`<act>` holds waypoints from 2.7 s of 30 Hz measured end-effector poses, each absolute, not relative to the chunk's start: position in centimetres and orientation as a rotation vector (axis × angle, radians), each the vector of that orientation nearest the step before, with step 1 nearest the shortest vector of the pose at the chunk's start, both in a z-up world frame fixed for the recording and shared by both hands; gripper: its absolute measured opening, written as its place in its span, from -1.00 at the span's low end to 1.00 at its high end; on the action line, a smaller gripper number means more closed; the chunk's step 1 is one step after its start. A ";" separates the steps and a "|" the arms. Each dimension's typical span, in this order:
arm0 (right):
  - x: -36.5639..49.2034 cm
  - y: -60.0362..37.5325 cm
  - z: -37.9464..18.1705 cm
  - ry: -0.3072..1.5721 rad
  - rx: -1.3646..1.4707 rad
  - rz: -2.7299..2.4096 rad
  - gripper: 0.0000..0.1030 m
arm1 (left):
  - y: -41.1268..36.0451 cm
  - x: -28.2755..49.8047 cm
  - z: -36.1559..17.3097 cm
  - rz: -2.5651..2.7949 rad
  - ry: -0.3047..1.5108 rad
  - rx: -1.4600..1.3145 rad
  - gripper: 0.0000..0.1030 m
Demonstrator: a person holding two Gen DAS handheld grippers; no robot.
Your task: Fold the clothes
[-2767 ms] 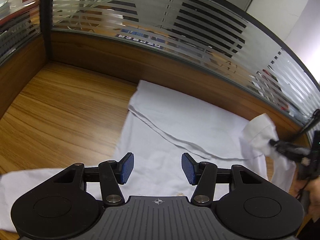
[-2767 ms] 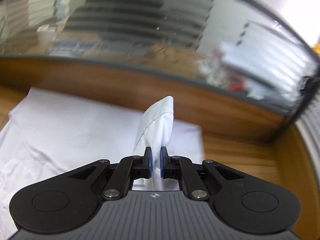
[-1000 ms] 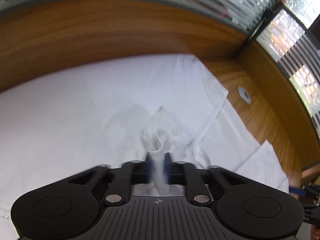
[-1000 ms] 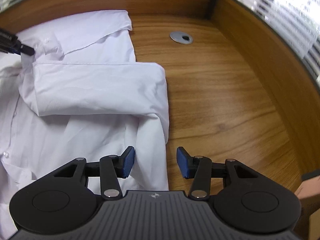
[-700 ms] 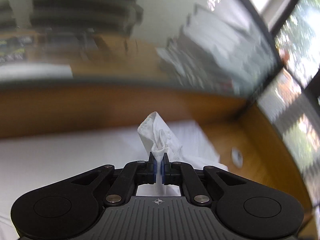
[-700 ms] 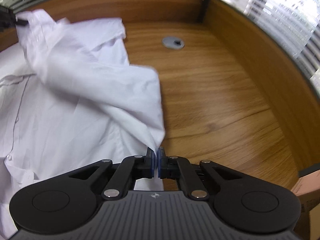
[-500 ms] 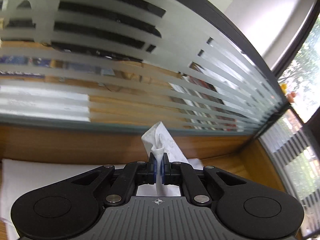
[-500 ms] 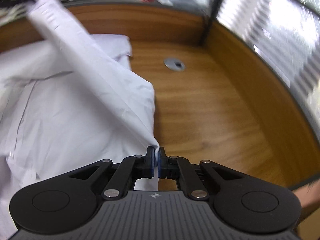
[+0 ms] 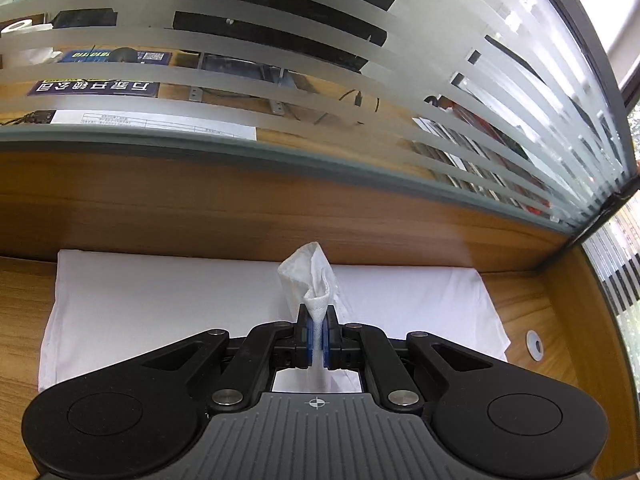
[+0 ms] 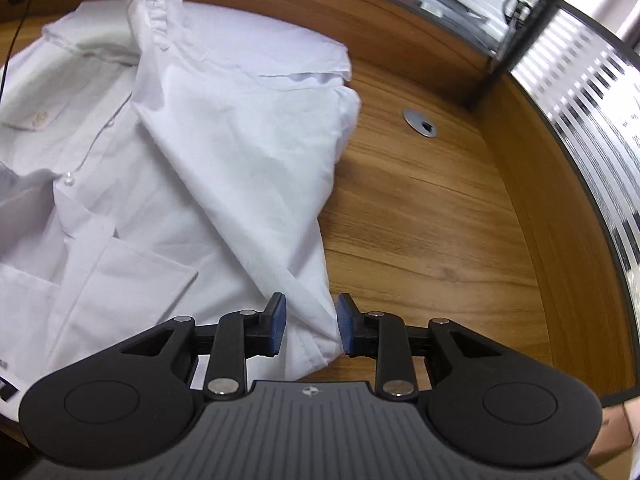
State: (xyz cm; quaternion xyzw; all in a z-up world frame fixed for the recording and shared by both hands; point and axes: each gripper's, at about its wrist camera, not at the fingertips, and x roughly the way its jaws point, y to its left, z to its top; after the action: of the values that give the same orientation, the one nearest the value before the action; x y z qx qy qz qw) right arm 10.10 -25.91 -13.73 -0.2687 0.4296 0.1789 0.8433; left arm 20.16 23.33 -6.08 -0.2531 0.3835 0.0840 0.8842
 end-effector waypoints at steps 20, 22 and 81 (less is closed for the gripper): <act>7.2 -25.2 -15.1 0.889 -0.714 0.351 -0.95 | 25.7 13.3 -10.0 0.343 0.927 -0.475 -0.87; 7.9 -25.4 -14.8 0.919 -0.701 0.384 -0.91 | 25.7 13.0 -10.6 0.343 0.935 -0.462 -0.86; 16.0 -29.9 -7.1 1.031 -0.133 0.500 -0.35 | 25.6 -1.4 -5.8 0.458 0.759 -0.436 0.08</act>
State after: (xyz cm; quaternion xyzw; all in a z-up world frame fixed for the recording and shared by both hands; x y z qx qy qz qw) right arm 15.99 -29.91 -7.09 -0.0628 0.4876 0.2362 0.8382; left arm -1.43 25.64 -5.84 -0.2091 0.3643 0.2198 0.8805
